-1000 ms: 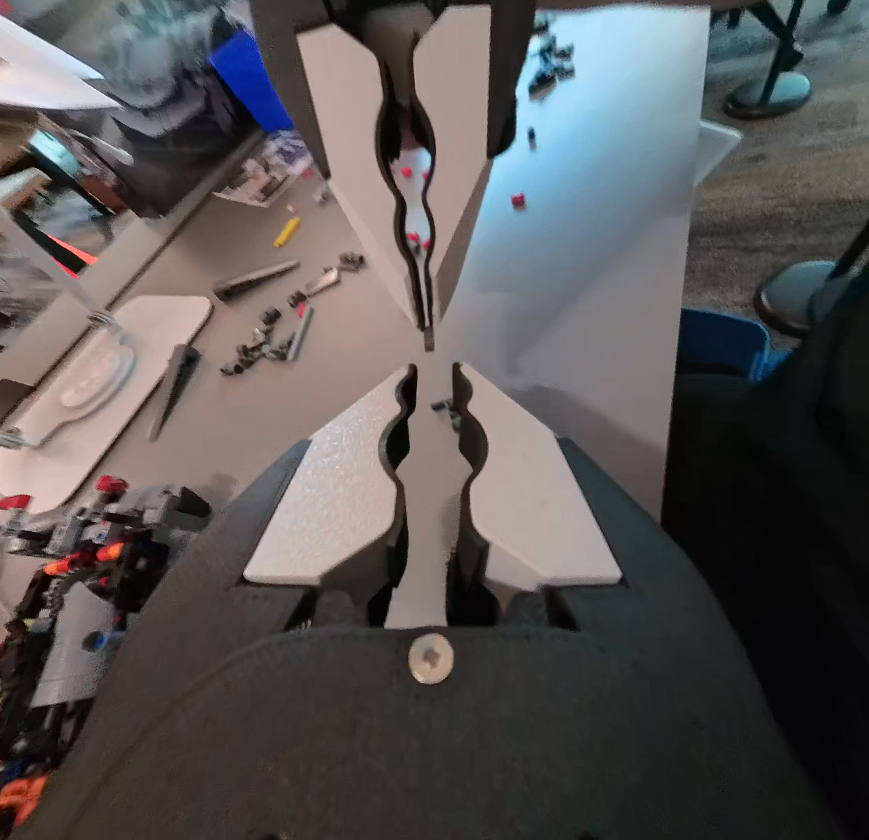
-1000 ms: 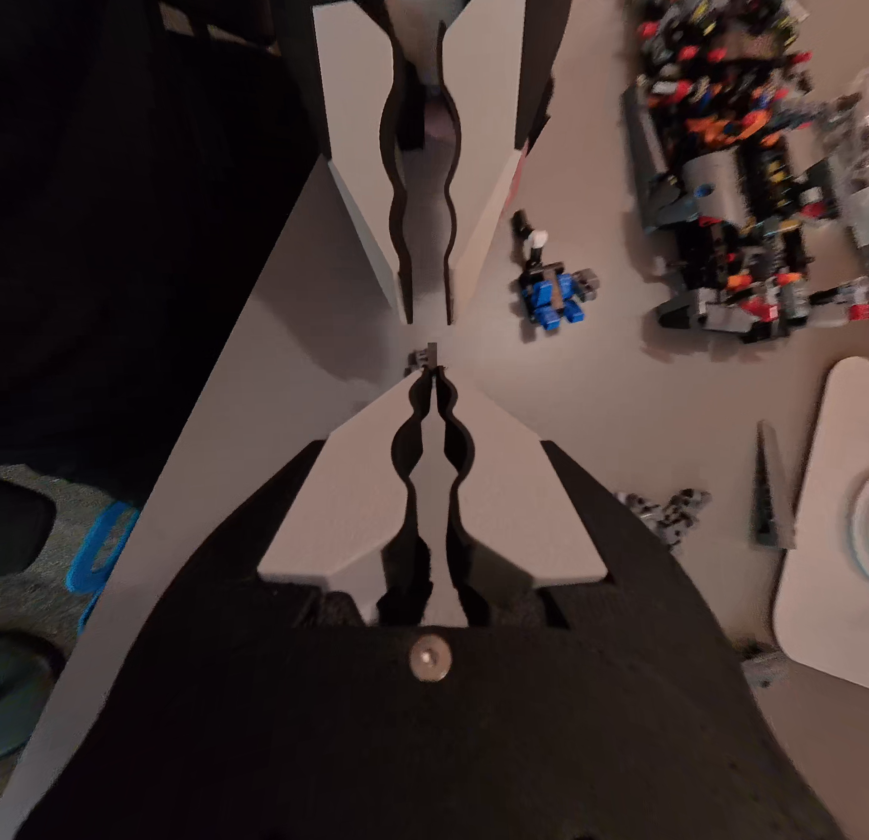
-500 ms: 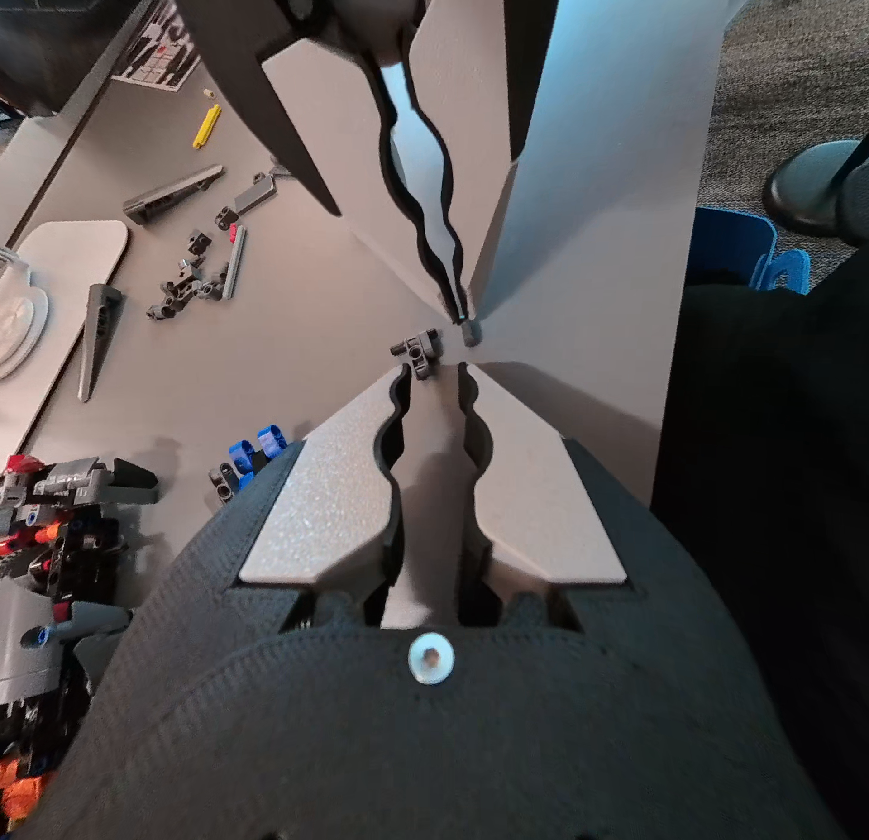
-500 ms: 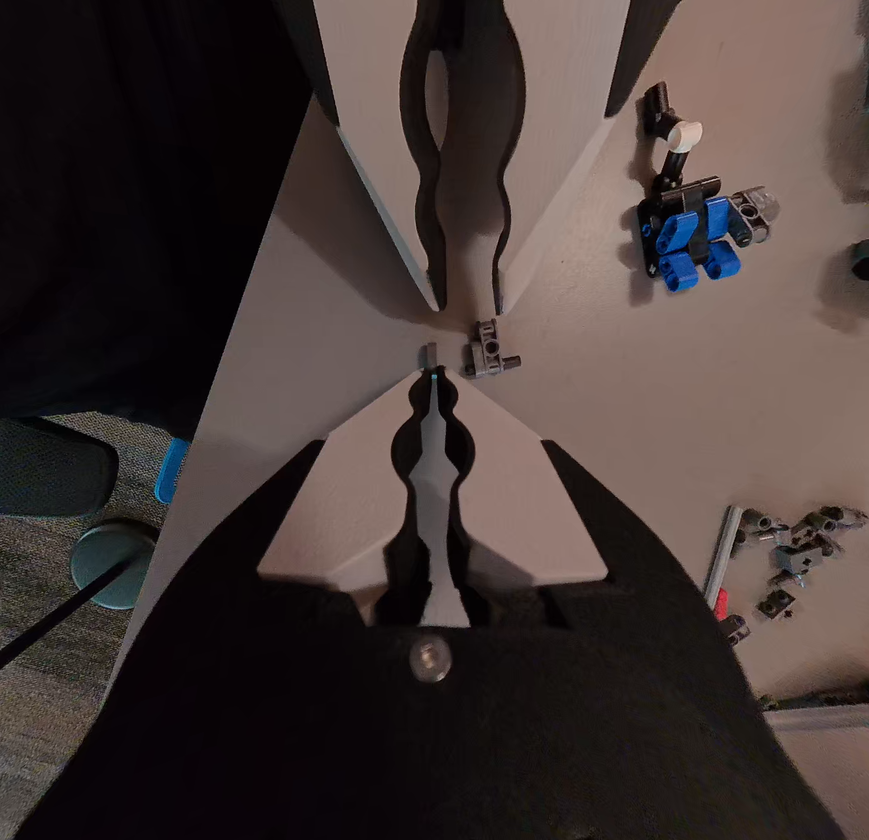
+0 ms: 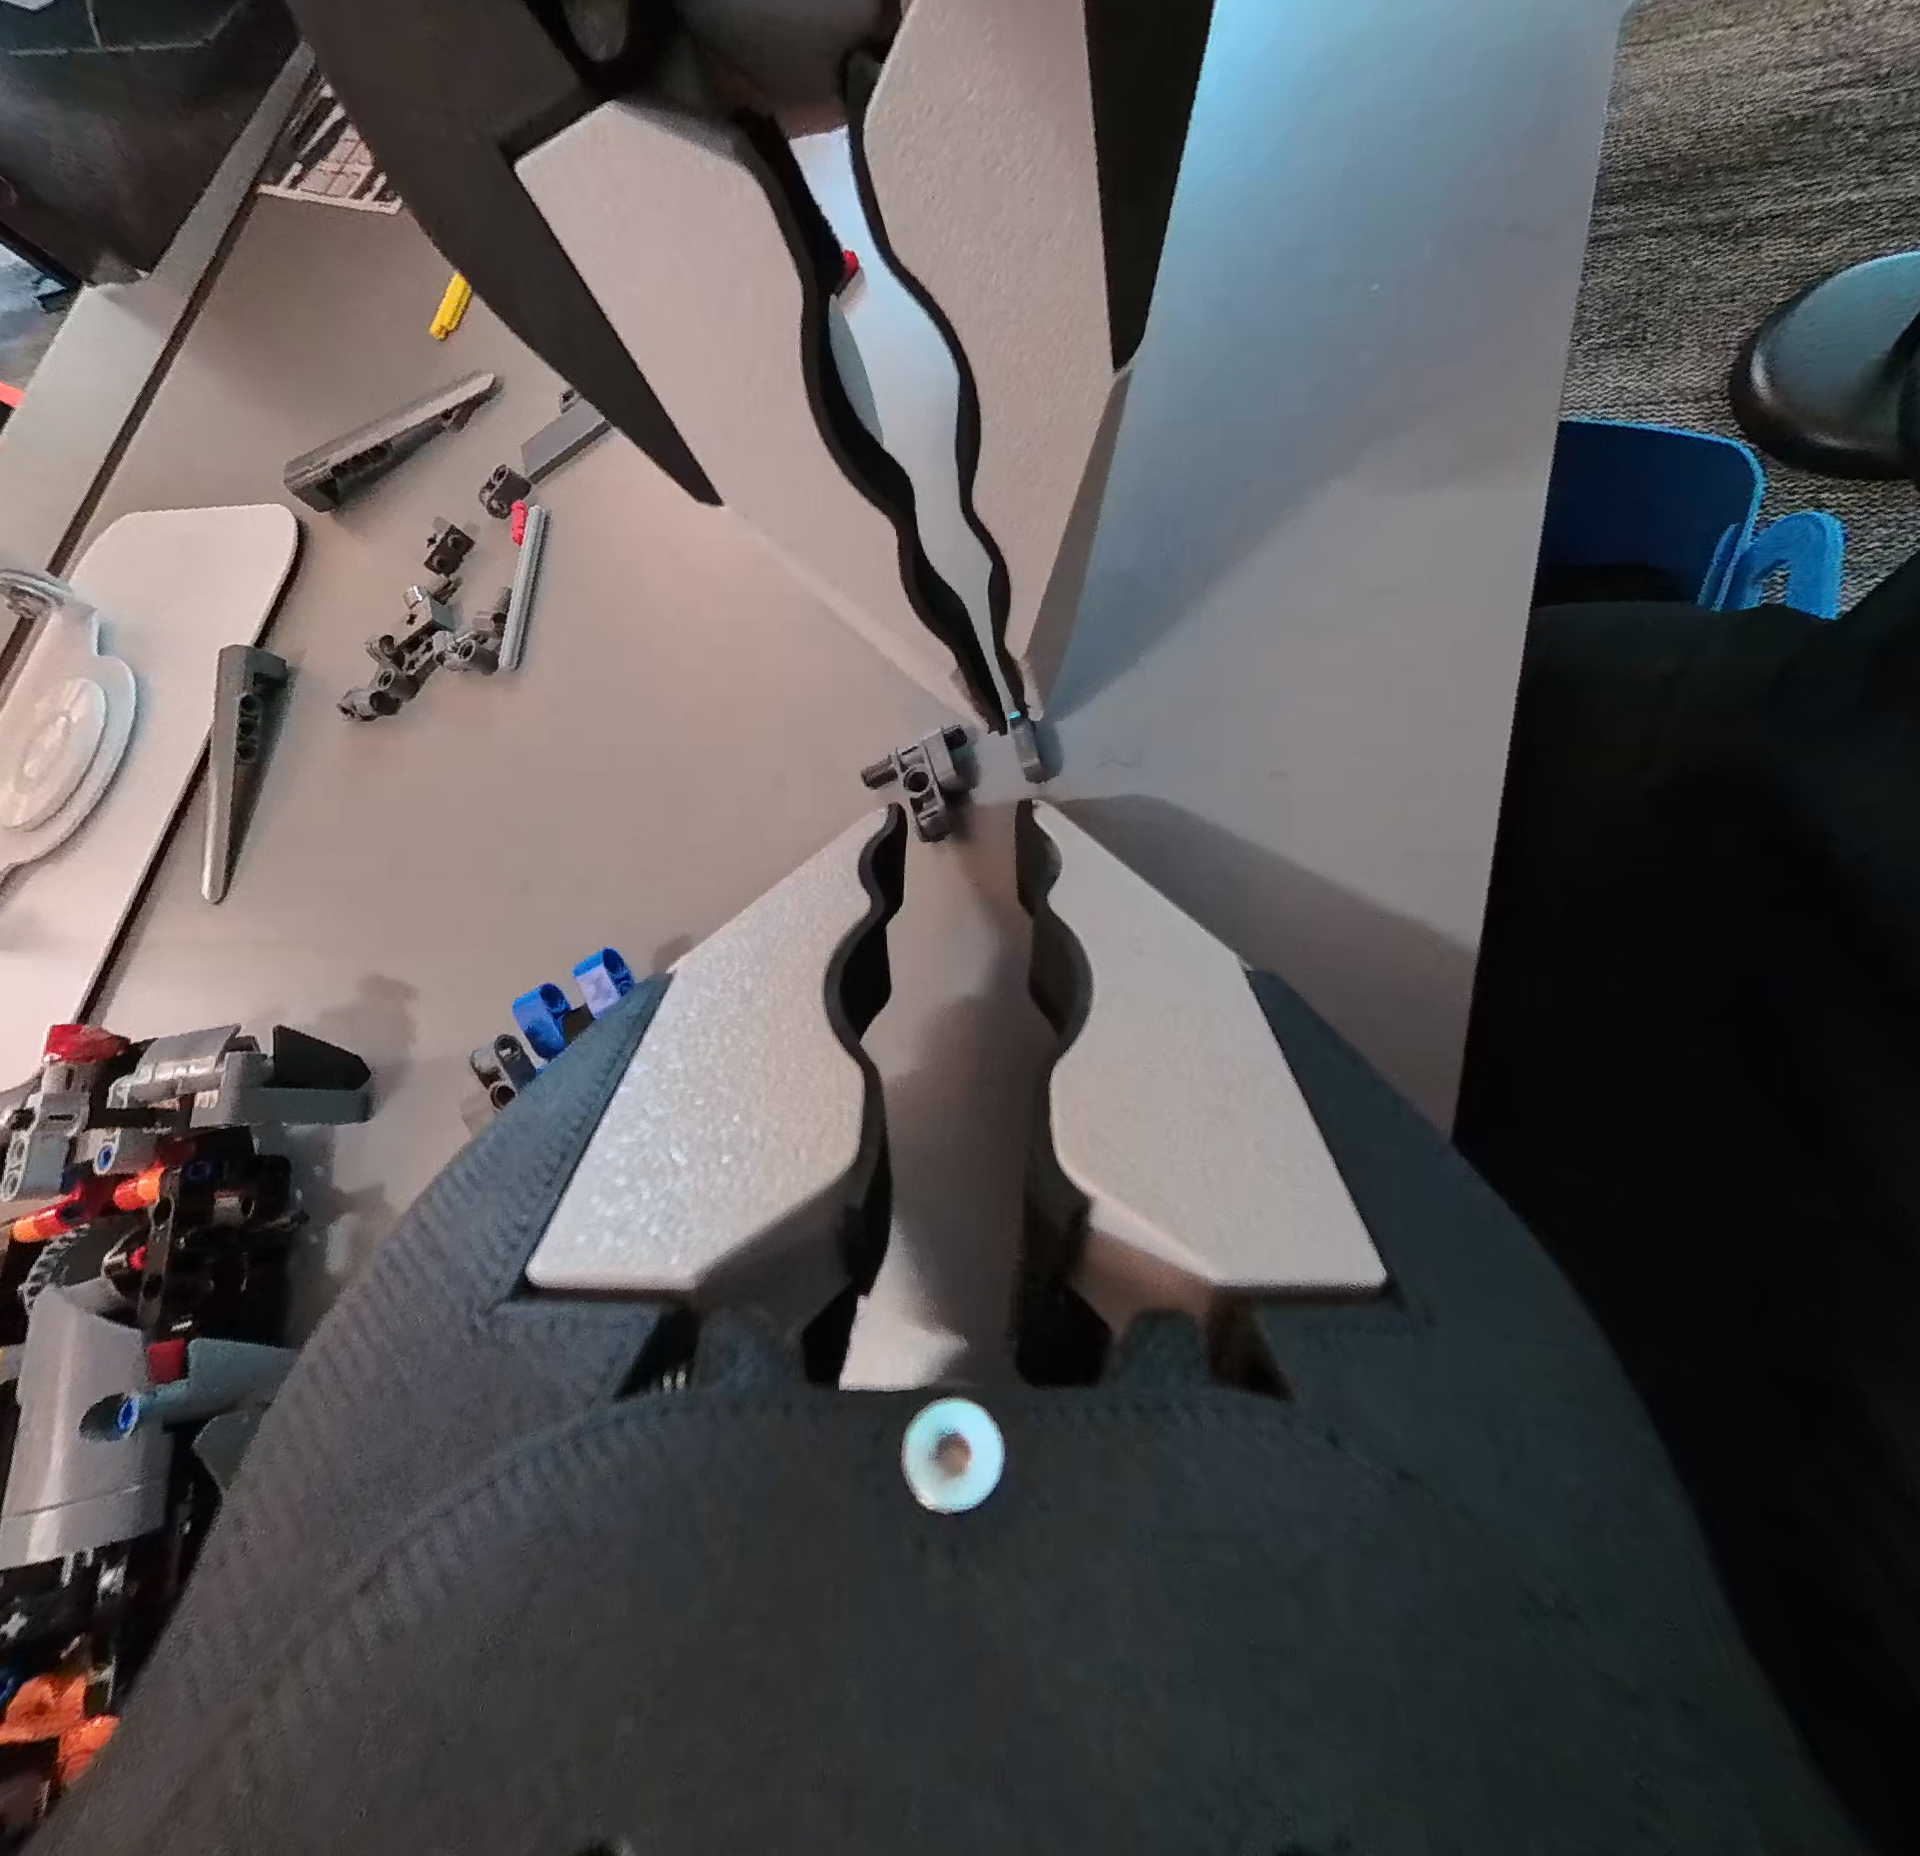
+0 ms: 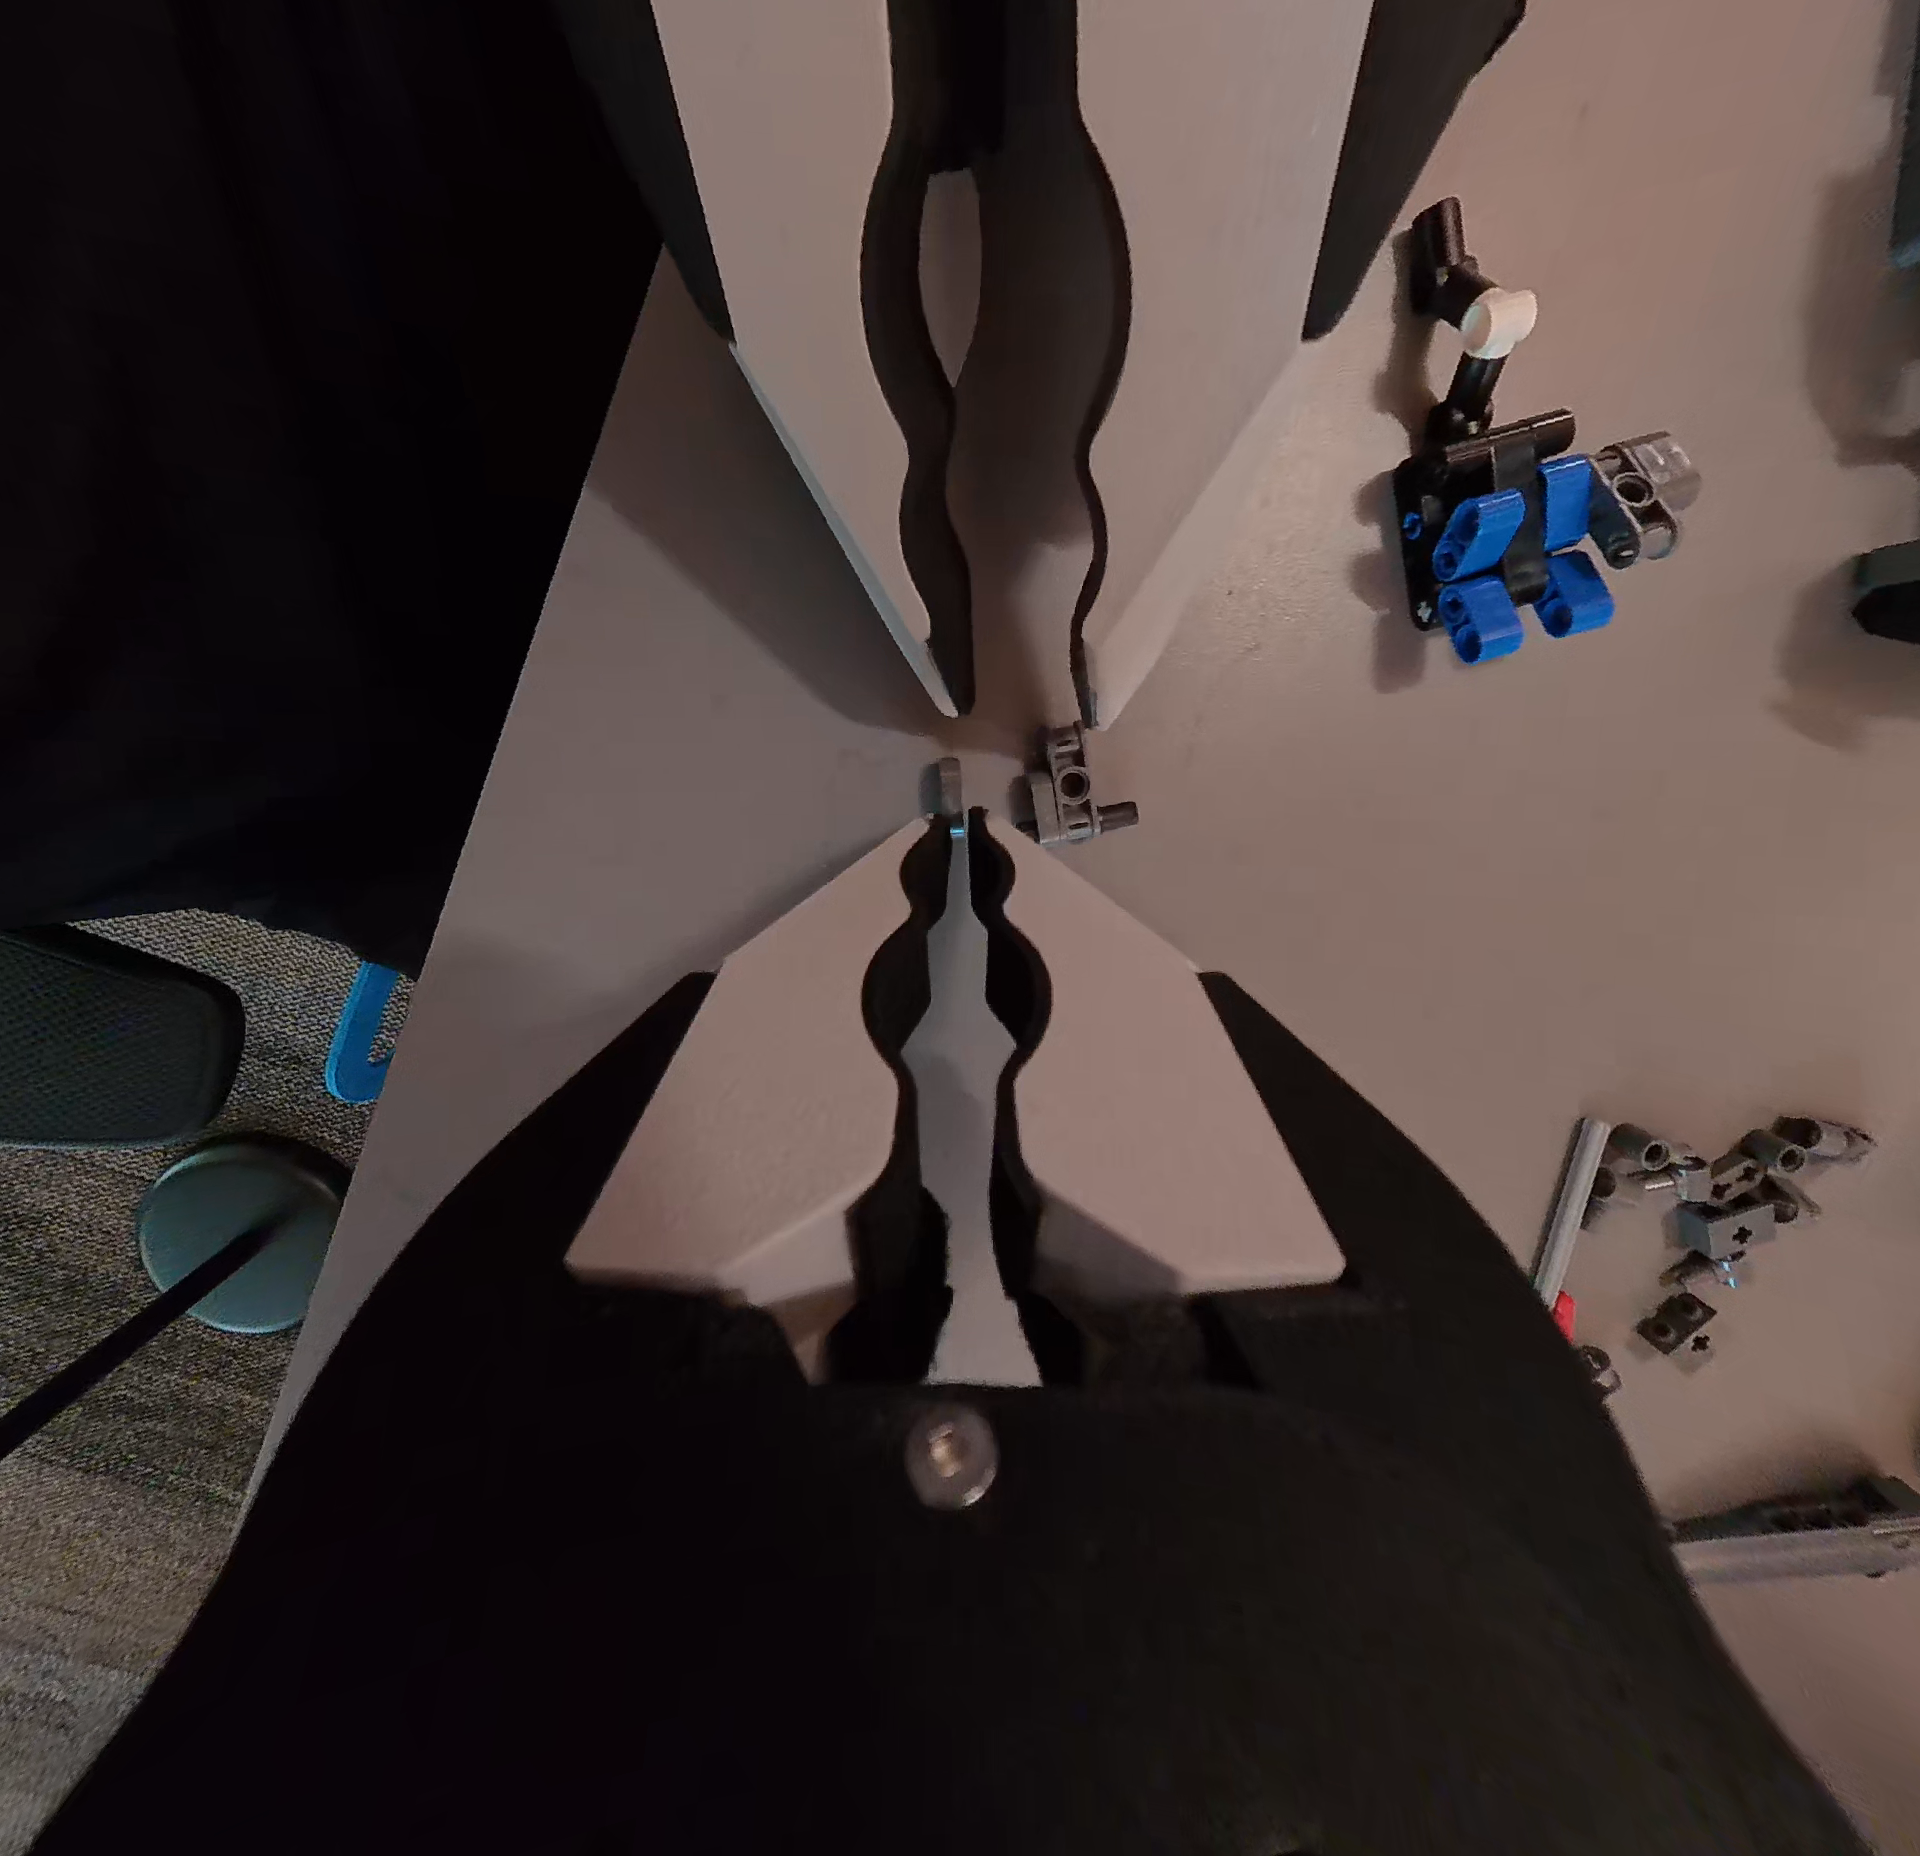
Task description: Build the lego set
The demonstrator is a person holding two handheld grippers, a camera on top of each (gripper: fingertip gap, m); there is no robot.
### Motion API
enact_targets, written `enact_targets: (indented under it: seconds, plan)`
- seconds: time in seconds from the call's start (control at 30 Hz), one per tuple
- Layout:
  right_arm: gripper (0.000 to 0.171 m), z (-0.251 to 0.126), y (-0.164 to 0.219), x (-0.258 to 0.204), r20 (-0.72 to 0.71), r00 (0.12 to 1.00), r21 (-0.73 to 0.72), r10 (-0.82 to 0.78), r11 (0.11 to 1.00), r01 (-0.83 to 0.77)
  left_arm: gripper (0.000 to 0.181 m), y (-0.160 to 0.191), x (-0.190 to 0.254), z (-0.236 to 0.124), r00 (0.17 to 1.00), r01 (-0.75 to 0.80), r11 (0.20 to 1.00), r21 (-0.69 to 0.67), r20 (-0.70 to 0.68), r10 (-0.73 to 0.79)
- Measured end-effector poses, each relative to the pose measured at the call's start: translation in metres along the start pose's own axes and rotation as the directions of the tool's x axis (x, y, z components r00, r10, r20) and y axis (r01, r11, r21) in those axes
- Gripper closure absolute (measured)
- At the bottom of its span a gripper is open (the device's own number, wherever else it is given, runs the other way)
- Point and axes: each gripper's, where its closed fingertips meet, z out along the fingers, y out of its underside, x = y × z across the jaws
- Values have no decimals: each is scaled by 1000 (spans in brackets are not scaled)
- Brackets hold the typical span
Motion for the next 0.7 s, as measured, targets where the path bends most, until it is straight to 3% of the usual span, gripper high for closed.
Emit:
enact_targets:
  seconds: [0.53, 0.7]
  plan:
    - [163, -12, 8, 2, -82, 993, 53, 89, 995, -84, 153, 3, 0, 3, 1000, -8, 1000, -25, 6, 9]
    - [142, -7, 10, 5, -97, 985, 101, 142, 986, -132, 150, 2, 0, 6, 1000, 0, 1000, -31, 0, 0]
